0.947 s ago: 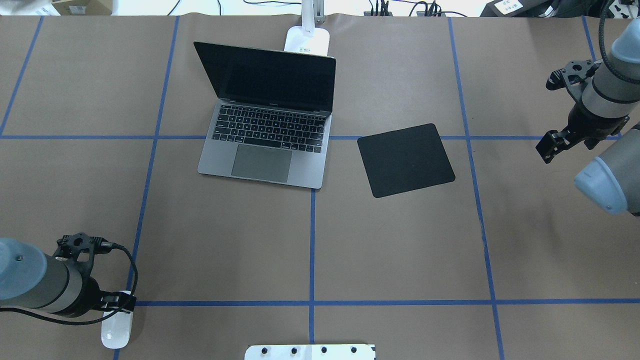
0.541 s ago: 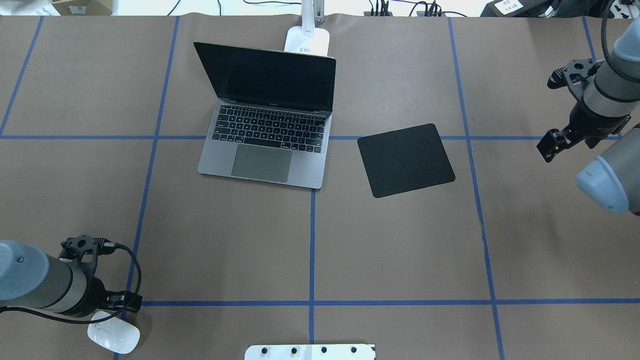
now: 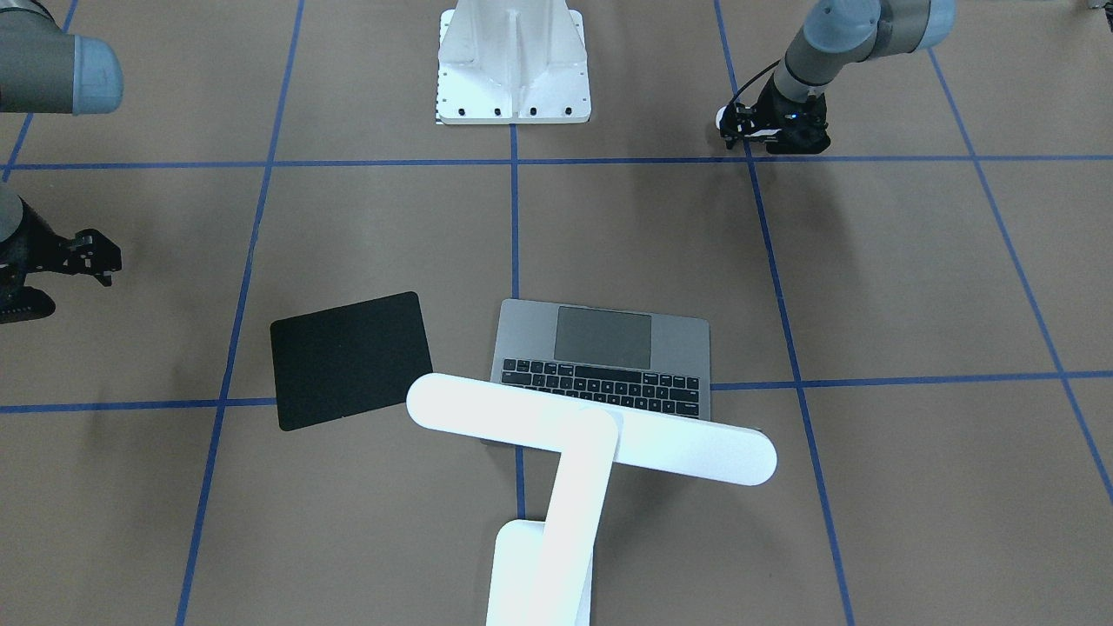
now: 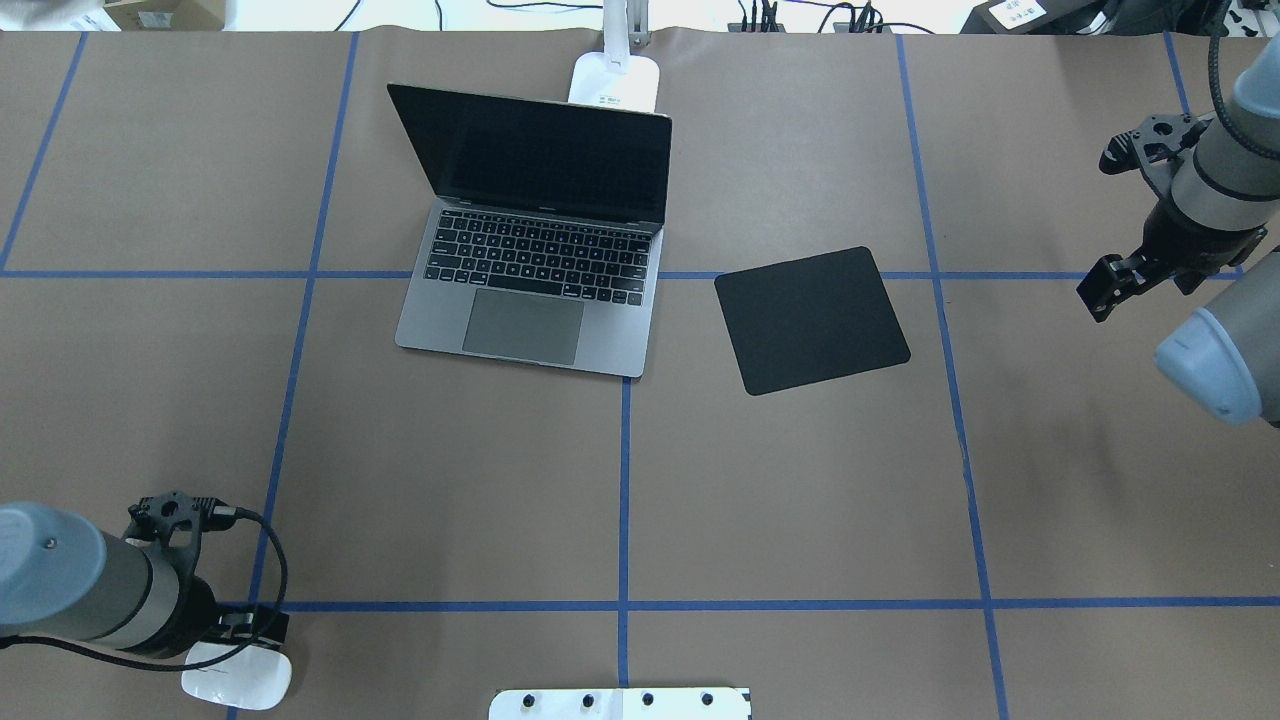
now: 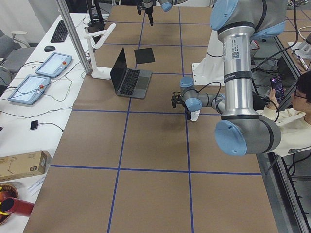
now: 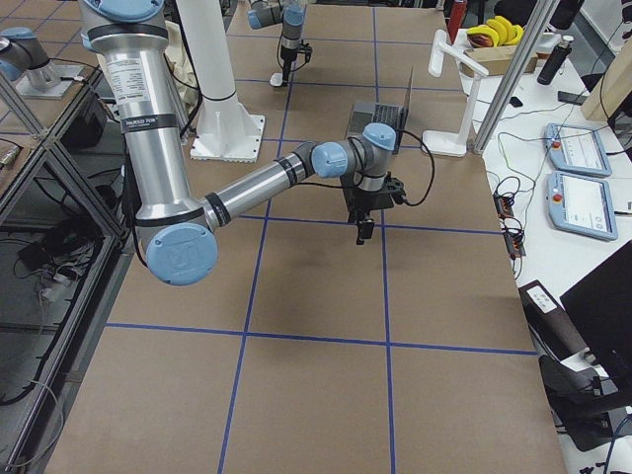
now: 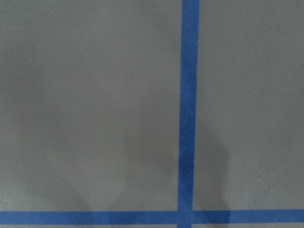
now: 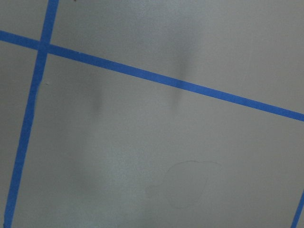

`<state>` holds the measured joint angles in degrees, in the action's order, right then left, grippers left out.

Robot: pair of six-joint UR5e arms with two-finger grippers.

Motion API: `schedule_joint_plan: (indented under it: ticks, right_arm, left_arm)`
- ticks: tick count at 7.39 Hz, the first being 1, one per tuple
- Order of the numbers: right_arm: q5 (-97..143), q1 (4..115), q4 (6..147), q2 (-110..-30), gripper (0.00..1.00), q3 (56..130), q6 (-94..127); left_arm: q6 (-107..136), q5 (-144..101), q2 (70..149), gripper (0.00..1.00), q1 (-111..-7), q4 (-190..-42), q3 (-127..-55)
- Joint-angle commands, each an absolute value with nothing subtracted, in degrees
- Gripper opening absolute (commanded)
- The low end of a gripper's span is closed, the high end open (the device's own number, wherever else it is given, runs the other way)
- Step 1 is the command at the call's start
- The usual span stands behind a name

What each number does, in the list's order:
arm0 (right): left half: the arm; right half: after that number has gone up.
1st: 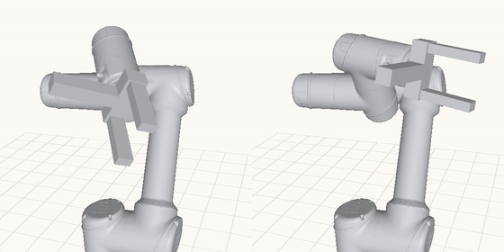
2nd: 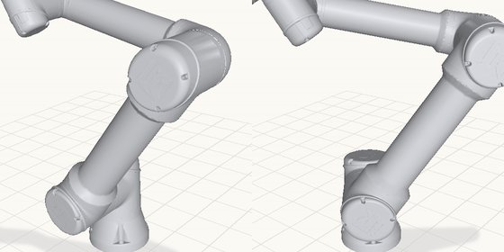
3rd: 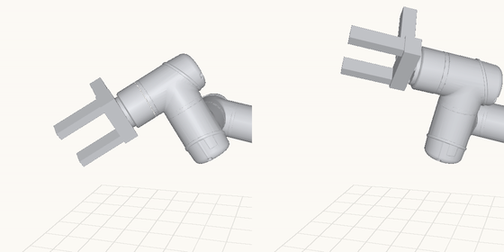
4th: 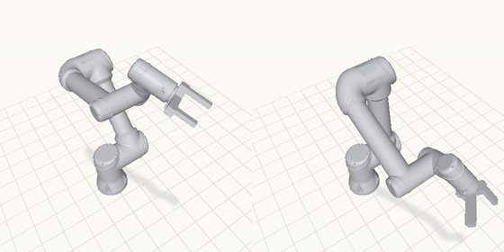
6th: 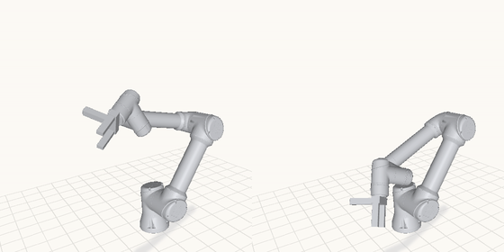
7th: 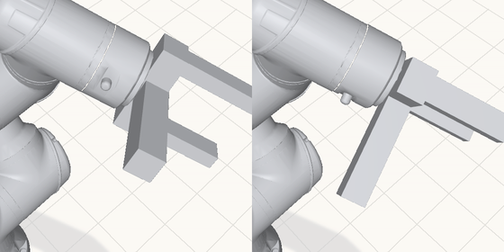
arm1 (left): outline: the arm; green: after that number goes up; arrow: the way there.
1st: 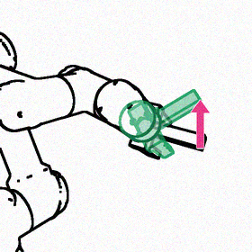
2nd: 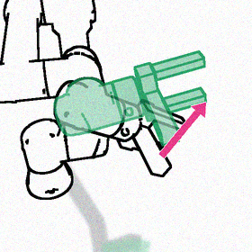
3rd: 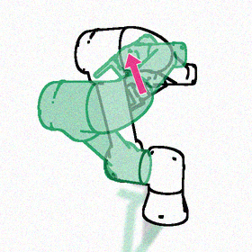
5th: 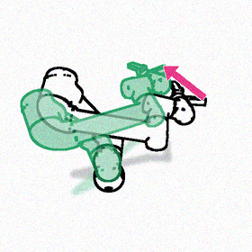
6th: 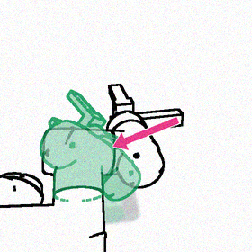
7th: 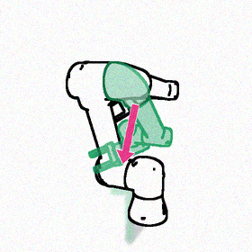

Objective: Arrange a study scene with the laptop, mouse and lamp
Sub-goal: 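Grasp the white mouse with the left gripper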

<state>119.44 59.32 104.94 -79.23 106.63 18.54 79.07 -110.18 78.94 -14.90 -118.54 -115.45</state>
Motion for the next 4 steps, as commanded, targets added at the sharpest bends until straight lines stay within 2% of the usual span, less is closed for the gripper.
schedule_joint_plan:
  ticks: [1, 4]
  right_arm:
    - [119.44, 59.68, 105.38, -79.10, 1.00, 106.70, 18.54]
    - [119.44, 59.94, 105.38, -79.10, 1.00, 107.05, 18.54]
  left_arm:
    - [81.30, -108.45, 78.84, 1.00, -11.78, -118.39, -116.97]
    - [83.91, -110.21, 76.73, 1.00, -11.78, -117.08, -121.28]
